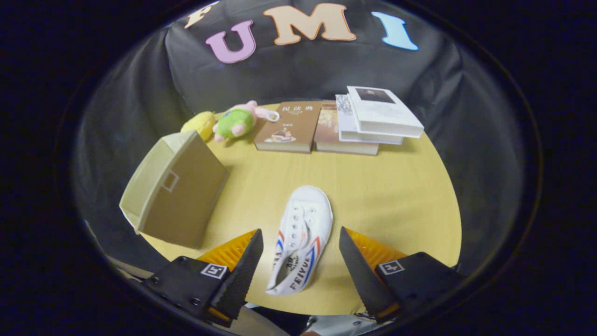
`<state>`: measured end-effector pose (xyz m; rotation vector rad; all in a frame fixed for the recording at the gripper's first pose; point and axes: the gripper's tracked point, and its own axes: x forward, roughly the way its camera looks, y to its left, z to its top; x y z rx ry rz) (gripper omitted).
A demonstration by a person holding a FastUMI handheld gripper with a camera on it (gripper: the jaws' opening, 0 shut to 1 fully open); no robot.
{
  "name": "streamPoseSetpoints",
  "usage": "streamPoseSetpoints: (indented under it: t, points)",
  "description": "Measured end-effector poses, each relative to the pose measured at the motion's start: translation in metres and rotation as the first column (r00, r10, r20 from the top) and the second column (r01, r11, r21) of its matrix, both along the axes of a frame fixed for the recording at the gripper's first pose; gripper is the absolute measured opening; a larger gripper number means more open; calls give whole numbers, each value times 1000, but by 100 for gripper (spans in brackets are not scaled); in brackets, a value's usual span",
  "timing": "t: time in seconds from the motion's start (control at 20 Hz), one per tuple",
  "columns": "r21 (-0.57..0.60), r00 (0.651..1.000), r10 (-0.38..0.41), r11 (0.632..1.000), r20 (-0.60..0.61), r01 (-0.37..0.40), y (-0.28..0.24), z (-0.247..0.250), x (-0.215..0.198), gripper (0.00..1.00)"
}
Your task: Open the storage box then place both shoes into the box .Put the left shoe in first, then the right shoe, with the right side of both shoes facing outward in a uniform manner.
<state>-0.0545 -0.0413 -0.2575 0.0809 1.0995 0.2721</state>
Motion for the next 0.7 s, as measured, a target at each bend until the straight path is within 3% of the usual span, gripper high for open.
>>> streamPoseSetpoints:
  t: [0.35,0.55,0.7]
  points:
    - [-91,978,144,983,-148,-158,-14,-77,-24,100]
    - [-35,960,192,979,-203,-203,0,-93,-27,100]
    - [31,949,190,982,-250,-189,7,-97,-31,86]
